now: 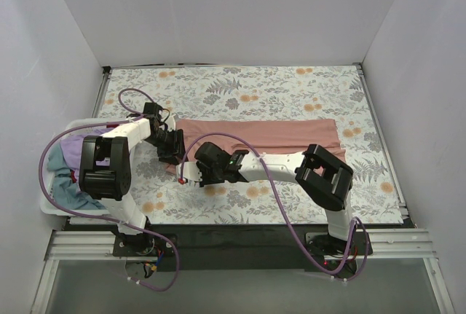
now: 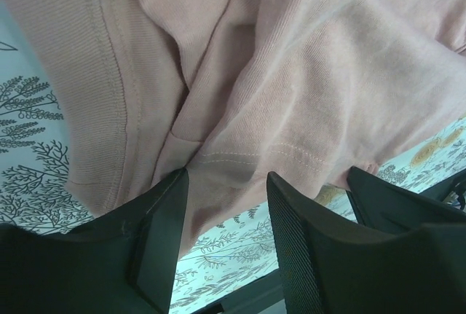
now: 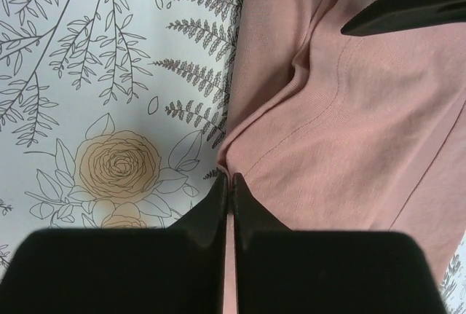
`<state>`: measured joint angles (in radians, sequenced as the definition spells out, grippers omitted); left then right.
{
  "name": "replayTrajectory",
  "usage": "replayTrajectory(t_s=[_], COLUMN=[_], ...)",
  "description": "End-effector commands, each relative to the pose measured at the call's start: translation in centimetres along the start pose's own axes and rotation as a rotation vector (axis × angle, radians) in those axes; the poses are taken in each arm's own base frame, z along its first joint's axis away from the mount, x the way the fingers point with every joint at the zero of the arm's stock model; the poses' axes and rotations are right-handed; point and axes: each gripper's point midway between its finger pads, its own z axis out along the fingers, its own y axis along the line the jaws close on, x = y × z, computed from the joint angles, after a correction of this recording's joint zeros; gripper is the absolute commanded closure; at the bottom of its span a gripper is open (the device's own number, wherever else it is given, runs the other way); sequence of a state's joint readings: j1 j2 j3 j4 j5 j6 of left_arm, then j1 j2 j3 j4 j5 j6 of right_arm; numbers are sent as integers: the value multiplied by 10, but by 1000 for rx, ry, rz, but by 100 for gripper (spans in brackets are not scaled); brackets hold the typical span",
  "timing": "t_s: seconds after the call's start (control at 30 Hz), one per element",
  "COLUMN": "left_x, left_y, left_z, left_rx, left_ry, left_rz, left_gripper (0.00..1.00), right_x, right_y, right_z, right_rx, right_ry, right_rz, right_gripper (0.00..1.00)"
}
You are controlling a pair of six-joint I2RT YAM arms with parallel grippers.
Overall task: Fold and stack the t-shirts
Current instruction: Fold the tshirt
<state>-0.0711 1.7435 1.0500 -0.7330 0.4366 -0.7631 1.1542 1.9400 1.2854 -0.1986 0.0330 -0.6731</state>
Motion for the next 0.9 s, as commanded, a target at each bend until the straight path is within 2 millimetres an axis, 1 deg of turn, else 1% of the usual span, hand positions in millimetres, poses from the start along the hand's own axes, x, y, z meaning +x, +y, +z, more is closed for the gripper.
replayTrajectory(t_s=[0.0,0.3,0.5,0.6,0.7,0.73,0.83,0.87], left_x=[-17,-19,-18,-17,-19,-20,-22,-23], left_y=[1,8,10,9,3,2,0,-1], left_z=[-10,-18,-15,-12,-11,-11,-11,-12], left_rx=[-19,-77,-80,-67,-32,-28,-16,-13], left_ry=[-58,-99,-91,-81,-76,-75,-73,-80], left_rz=[21,29,24,21,23,25,29,33], left_gripper=[55,54,54,55,62,68,76,82], right_x=[-23,-29,-33,-32,-31,-30,-28,-27], right_y=[-20,-33,-46,-46,-43,-44,-42,-42], right_z=[-15,-32,-39,-38,-36,-36,-35,-35], right_rx=[69,107,141,140,131,130,128,129], right_ry=[-57,-90,-107,-104,-101,-100,-93,-92], right_rz=[-16,13,36,39,37,38,37,37], right_gripper=[99,99,99,99,99,99,99,99])
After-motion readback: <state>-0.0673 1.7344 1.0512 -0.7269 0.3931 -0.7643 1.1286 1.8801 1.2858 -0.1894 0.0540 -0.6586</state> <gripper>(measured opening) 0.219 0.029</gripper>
